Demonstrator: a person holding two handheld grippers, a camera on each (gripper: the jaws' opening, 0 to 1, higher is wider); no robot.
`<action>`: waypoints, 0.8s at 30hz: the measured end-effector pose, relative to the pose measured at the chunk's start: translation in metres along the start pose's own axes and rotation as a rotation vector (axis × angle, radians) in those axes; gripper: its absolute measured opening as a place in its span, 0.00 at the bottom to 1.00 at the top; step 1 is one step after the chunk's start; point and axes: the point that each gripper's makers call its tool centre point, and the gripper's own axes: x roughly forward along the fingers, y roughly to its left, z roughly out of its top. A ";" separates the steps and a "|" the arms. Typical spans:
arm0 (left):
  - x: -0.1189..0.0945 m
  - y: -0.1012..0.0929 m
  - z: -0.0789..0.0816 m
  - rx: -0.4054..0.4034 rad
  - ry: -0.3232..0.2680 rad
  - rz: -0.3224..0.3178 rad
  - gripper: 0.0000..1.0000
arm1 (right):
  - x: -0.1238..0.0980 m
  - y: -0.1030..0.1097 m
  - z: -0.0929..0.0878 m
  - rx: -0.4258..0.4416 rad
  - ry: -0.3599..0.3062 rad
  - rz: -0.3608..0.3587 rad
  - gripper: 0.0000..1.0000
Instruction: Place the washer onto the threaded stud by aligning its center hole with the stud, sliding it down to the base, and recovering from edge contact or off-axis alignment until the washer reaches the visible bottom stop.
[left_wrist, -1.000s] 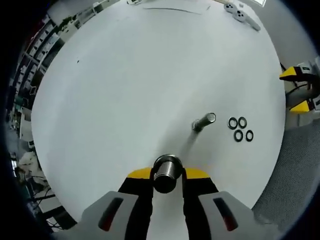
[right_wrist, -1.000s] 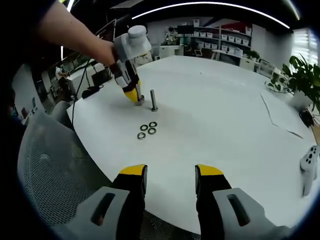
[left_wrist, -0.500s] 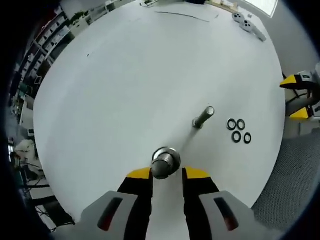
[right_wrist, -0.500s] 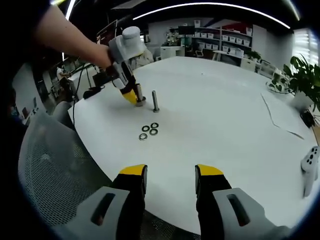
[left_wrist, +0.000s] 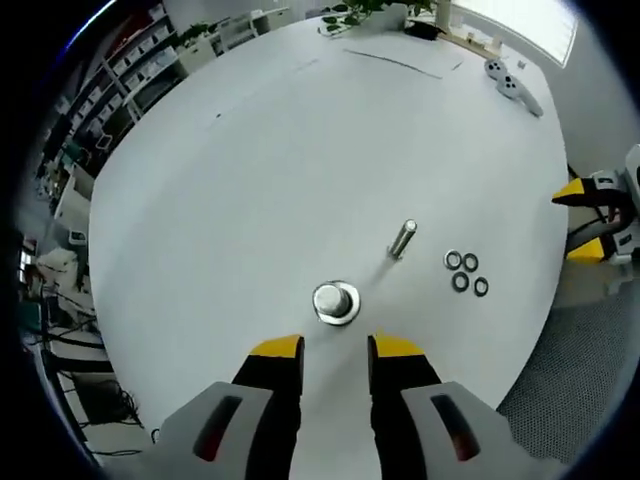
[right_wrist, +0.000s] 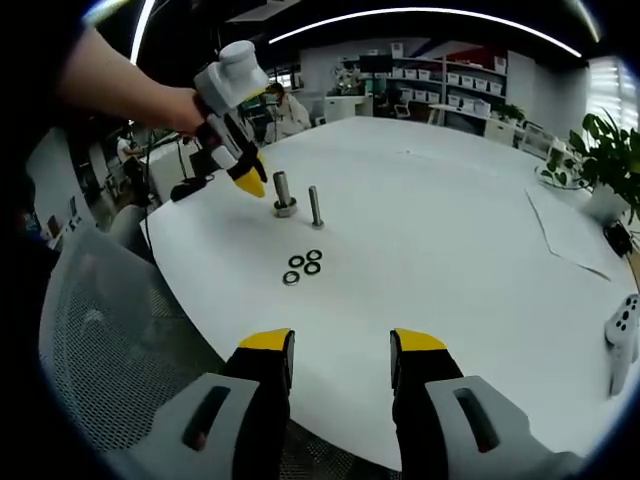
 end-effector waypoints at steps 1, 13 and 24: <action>-0.001 -0.001 0.000 -0.013 -0.008 -0.004 0.24 | 0.000 0.000 0.000 0.000 0.000 -0.001 0.41; -0.017 -0.013 0.005 -0.085 -0.128 0.006 0.27 | 0.001 0.001 -0.001 0.001 0.003 0.004 0.41; -0.034 -0.030 -0.006 -0.156 -0.243 0.007 0.27 | 0.000 0.000 -0.001 -0.004 0.009 0.000 0.41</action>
